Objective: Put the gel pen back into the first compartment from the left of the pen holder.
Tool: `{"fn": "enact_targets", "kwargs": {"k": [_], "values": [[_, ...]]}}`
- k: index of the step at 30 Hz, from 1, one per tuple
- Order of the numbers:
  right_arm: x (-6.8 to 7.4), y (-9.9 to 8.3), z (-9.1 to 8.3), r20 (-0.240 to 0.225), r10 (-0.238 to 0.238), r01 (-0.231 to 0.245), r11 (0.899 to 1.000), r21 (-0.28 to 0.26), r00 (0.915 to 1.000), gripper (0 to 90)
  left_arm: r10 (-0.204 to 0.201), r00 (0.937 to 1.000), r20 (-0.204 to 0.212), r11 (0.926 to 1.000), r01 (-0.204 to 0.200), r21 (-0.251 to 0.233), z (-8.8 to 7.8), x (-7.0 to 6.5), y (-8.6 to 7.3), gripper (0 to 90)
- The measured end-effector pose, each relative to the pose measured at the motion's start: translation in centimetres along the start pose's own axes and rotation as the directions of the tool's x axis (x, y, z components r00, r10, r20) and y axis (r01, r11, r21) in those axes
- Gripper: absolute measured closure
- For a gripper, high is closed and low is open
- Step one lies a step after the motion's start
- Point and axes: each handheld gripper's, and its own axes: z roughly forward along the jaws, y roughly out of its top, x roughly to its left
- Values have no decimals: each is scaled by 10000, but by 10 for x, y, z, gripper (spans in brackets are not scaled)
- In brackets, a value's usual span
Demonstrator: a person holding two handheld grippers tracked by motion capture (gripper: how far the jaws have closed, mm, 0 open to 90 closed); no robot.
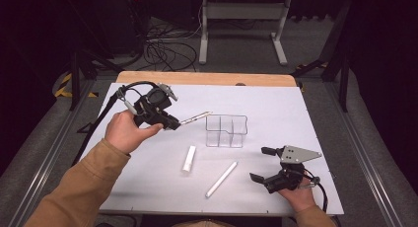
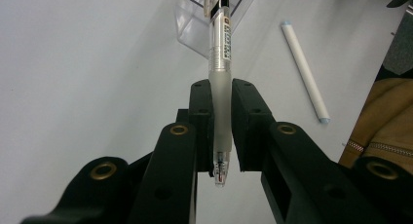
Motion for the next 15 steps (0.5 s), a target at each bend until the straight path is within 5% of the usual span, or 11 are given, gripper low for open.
{"fn": "enact_targets", "kwargs": {"k": [15], "values": [[0, 0, 1, -37, -31, 31, 10000, 74, 10000, 20, -234, 9995, -195, 9934, 254, 1122, 9, -1, 16, 800]]}}
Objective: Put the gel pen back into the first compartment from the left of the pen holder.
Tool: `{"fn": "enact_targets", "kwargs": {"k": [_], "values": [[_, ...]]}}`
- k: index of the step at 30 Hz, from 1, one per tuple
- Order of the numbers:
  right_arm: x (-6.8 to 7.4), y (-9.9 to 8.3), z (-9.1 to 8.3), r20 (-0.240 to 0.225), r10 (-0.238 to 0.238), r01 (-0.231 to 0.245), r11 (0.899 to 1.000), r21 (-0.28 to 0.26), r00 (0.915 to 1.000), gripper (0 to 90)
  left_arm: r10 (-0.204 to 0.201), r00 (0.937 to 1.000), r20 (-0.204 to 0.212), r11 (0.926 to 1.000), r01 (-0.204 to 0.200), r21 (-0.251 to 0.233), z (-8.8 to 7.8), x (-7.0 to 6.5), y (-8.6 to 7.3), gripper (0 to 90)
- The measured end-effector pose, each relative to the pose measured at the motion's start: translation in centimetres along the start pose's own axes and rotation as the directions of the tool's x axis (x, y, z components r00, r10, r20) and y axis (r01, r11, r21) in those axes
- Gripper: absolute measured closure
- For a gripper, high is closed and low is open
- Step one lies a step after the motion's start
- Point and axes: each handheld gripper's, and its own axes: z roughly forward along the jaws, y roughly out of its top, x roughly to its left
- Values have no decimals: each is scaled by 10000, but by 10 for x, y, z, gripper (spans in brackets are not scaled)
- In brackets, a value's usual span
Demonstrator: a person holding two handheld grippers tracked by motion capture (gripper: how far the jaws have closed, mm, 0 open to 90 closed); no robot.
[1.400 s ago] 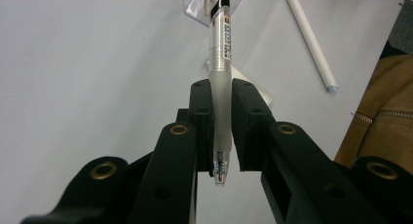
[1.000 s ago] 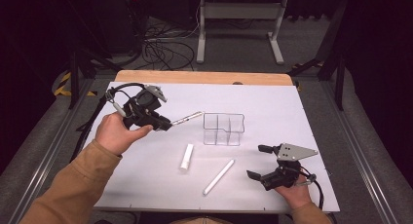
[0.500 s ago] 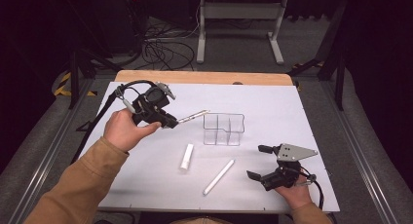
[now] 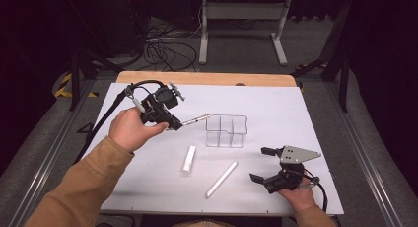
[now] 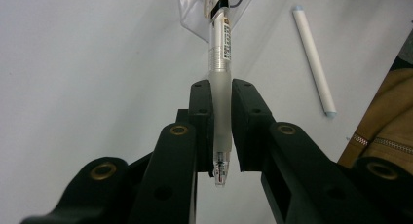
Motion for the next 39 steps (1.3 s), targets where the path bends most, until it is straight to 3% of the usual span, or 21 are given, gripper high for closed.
{"fn": "enact_targets", "kwargs": {"k": [4, 8, 10, 14, 21, 28, 39], "values": [[0, 0, 0, -5, 4, -4, 10000, -4, 10000, 20, -146, 9998, 101, 9996, 144, 233, 3, 2, 4, 799], [0, 0, 0, -13, -11, 11, 10000, 28, 10000, 20, -121, 9997, -211, 9986, 132, 510, 3, 0, 11, 800], [0, 0, 0, -14, -16, 16, 10000, 51, 10000, 20, -211, 9997, 141, 9978, 202, 633, 4, -1, 15, 799], [1, 0, 0, -13, -49, 49, 10000, 61, 10000, 20, -169, 9995, -268, 9956, 192, 912, 7, 0, 21, 800], [1, -1, 0, -54, -35, 36, 10000, 89, 10000, 20, -99, 9999, -46, 9934, 103, 1140, 10, -5, 29, 799], [0, -1, 0, -58, -35, 36, 10000, 81, 10000, 20, -227, 9997, -100, 9910, 238, 1321, 14, -1, 31, 799], [0, -1, 1, -73, -46, 47, 9999, 93, 10000, 20, -495, 9986, 166, 9860, 463, 1603, 23, 1, 38, 799]]}}
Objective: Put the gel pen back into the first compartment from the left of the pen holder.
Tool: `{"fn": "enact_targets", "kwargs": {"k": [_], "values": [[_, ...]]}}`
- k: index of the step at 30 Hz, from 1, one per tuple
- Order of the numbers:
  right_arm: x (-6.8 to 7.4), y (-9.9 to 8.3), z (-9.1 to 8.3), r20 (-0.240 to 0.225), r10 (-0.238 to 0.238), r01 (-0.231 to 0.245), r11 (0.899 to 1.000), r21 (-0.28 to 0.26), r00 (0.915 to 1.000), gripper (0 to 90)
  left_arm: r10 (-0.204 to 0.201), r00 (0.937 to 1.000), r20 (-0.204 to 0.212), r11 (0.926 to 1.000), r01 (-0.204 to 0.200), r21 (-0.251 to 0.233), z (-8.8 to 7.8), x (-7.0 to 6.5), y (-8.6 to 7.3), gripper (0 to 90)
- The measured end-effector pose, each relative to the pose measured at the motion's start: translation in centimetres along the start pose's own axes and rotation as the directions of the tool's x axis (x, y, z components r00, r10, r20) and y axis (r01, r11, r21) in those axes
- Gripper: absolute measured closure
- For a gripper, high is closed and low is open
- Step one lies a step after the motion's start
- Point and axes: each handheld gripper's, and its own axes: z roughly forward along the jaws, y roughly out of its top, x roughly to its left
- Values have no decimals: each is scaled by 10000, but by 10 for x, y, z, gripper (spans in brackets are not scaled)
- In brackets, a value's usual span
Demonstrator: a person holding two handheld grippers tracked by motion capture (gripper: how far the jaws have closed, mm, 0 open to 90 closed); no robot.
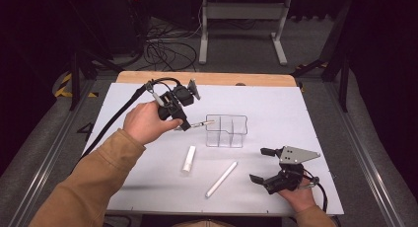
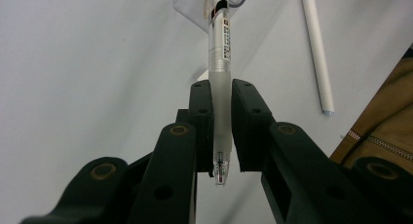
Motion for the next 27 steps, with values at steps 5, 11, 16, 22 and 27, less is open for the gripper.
{"fn": "enact_targets", "kwargs": {"k": [5, 11, 16, 22, 27], "values": [[0, 0, 1, -37, -18, 18, 10000, 37, 10000, 20, 22, 10000, 4, 10000, -22, 52, 3, 2, 4, 799], [1, -1, 2, -53, -43, 44, 9999, 97, 10000, 20, 8, 9999, -173, 10000, -8, 26, 3, -3, 9, 798], [1, -1, 1, -96, -64, 65, 9999, 102, 9999, 20, 24, 9998, -174, 9999, -22, 144, 6, -4, 15, 797], [1, -2, 1, -97, -60, 61, 9999, 91, 9999, 20, -92, 9998, -203, 9999, 91, -81, 6, -1, 17, 797], [1, -2, 1, -113, -67, 69, 9999, 109, 9999, 20, -196, 9996, -209, 9989, 187, -420, 6, 2, 18, 797]]}}
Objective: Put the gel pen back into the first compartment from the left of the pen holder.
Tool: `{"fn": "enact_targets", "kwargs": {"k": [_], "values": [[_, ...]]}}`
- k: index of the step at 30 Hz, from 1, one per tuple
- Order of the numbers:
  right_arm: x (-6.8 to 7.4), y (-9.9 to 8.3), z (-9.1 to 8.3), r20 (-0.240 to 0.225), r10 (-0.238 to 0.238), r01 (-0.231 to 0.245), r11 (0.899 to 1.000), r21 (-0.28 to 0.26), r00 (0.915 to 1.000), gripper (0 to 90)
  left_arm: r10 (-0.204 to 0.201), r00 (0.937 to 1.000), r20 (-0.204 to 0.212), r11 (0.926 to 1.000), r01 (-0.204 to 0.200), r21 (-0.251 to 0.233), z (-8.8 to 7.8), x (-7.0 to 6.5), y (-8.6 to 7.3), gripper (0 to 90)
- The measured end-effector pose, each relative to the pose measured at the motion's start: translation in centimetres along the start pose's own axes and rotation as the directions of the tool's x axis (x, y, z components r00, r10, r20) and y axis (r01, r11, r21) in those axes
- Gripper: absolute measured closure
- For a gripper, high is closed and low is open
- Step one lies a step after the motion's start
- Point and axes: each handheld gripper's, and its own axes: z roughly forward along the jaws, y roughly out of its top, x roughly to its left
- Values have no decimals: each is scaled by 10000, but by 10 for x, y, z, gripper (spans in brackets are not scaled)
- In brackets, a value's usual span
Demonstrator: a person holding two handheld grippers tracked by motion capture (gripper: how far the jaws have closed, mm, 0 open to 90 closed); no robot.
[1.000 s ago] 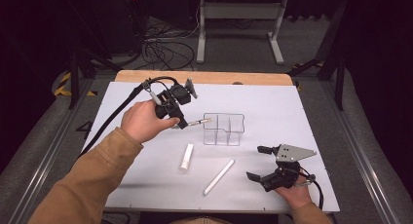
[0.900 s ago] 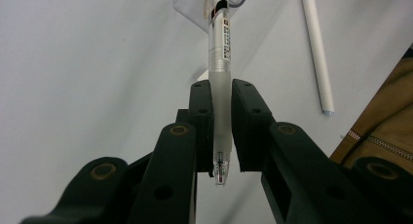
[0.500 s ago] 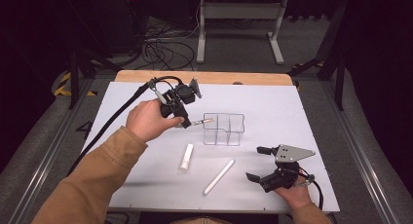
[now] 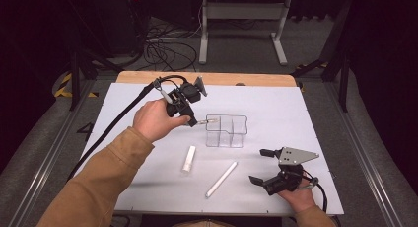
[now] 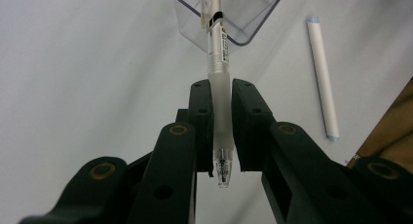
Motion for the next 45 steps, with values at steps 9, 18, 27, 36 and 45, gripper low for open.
{"fn": "enact_targets", "kwargs": {"k": [9, 18, 27, 36, 45], "values": [[0, 0, 1, -29, -30, 30, 10000, 39, 10000, 19, 173, 9993, 317, 9963, -145, -848, -1, 1, 2, 770], [1, 0, 0, 8, -49, 49, 10000, -33, 10000, 17, 973, 9950, -220, 9685, -998, -2280, -22, -5, -18, 457], [3, 4, -5, 223, -173, 179, 9995, -271, 9996, 17, 1342, 9845, -1130, 9234, -1657, -3463, -34, -22, -51, 302], [5, 8, -6, 301, -290, 300, 9989, -346, 9991, 17, 1131, 9876, -1089, 8931, -1491, -4244, -37, -22, -74, 264], [4, 9, -10, 620, -248, 279, 9983, -503, 9978, 18, 1061, 9825, -1528, 8487, -1696, -5009, -31, -49, -86, 251]]}}
